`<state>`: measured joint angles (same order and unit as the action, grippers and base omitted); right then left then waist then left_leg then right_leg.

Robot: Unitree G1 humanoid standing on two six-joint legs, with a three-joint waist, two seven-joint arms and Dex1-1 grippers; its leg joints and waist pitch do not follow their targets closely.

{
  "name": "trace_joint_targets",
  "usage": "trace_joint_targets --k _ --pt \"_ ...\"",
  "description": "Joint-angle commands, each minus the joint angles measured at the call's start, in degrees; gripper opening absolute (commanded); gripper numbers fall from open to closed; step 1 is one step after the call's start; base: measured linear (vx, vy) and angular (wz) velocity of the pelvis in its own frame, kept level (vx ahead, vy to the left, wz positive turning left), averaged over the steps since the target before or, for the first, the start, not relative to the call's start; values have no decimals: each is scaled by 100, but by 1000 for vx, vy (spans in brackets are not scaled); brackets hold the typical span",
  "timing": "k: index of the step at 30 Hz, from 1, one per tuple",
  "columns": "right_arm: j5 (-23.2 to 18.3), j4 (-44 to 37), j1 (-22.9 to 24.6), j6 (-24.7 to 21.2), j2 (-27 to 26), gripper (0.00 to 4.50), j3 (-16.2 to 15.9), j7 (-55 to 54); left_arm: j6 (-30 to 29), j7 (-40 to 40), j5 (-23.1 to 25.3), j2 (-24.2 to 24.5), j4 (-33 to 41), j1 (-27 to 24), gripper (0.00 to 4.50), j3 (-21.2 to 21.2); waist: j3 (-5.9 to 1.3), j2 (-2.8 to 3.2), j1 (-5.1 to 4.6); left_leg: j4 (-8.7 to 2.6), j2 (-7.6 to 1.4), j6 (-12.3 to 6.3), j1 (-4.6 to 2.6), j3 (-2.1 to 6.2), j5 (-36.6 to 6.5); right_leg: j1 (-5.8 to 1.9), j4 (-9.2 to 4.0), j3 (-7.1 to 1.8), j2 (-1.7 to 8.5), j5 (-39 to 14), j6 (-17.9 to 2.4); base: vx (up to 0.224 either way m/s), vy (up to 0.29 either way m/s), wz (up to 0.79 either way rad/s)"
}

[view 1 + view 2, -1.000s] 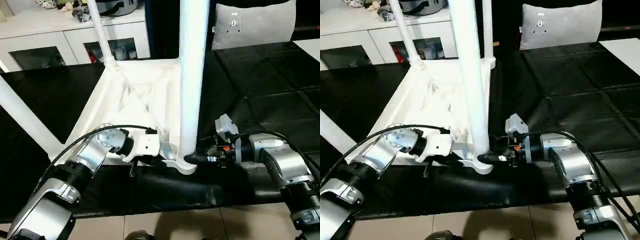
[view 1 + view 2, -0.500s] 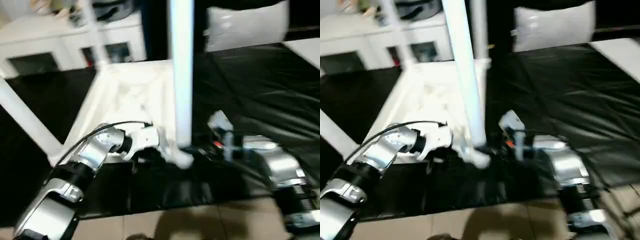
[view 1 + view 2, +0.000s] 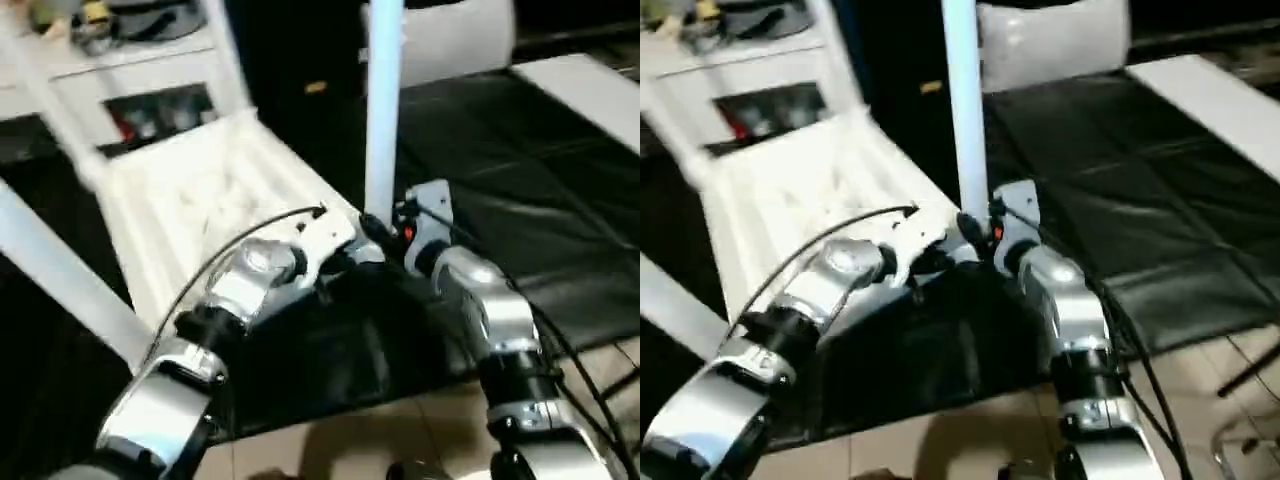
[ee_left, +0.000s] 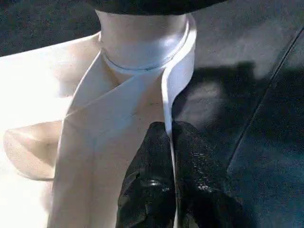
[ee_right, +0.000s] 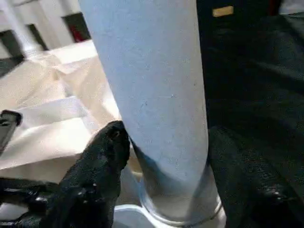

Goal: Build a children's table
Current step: Rotate leg to tighten

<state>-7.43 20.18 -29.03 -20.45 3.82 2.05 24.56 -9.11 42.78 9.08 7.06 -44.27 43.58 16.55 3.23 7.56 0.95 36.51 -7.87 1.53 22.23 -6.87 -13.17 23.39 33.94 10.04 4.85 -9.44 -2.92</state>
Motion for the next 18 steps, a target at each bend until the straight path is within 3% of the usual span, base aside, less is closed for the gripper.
trace_joint_targets --k 1,3,7,10,13,15,18 --pt "-195 -202 166 105 4 310 -179 337 268 136 148 90 171 82 0 179 -505 -90 51 -351 -473 -957 52 173 181 -478 -437 -420 575 -854 -485 0 0 0" --pt "-190 -263 314 264 245 328 -163 535 404 302 184 268 158 30 0 232 -496 -84 113 -382 -534 -880 27 194 17 -481 -446 -430 581 -1041 -381 0 0 0" --pt "-160 -437 535 403 664 359 -194 1033 637 628 202 531 154 -49 0 305 -479 -80 139 -402 -532 -812 23 178 -231 -486 -459 -444 601 -1076 -437 0 0 0" --pt "-285 -667 713 492 1140 388 -267 1787 861 1037 207 804 145 -110 0 384 -461 -96 163 -402 -499 -762 11 145 -429 -485 -509 -443 602 -1404 -362 0 0 0" --pt "-450 -847 814 539 1563 425 -358 2474 1248 1443 249 1060 83 -153 0 522 -439 -83 159 -433 -532 -717 -11 155 -627 -467 -553 -427 582 -1743 -244 0 0 0" --pt "-558 -941 851 527 1907 437 -505 3040 1791 1921 224 1284 53 -220 0 692 -446 -83 170 -433 -535 -730 2 165 -670 -475 -545 -430 587 -1694 -240 0 0 0" --pt "-559 -989 824 419 2127 444 -630 3372 2037 2268 262 1433 33 -260 0 839 -462 -86 186 -420 -536 -775 15 155 -528 -475 -514 -437 588 -1500 -286 0 0 0"
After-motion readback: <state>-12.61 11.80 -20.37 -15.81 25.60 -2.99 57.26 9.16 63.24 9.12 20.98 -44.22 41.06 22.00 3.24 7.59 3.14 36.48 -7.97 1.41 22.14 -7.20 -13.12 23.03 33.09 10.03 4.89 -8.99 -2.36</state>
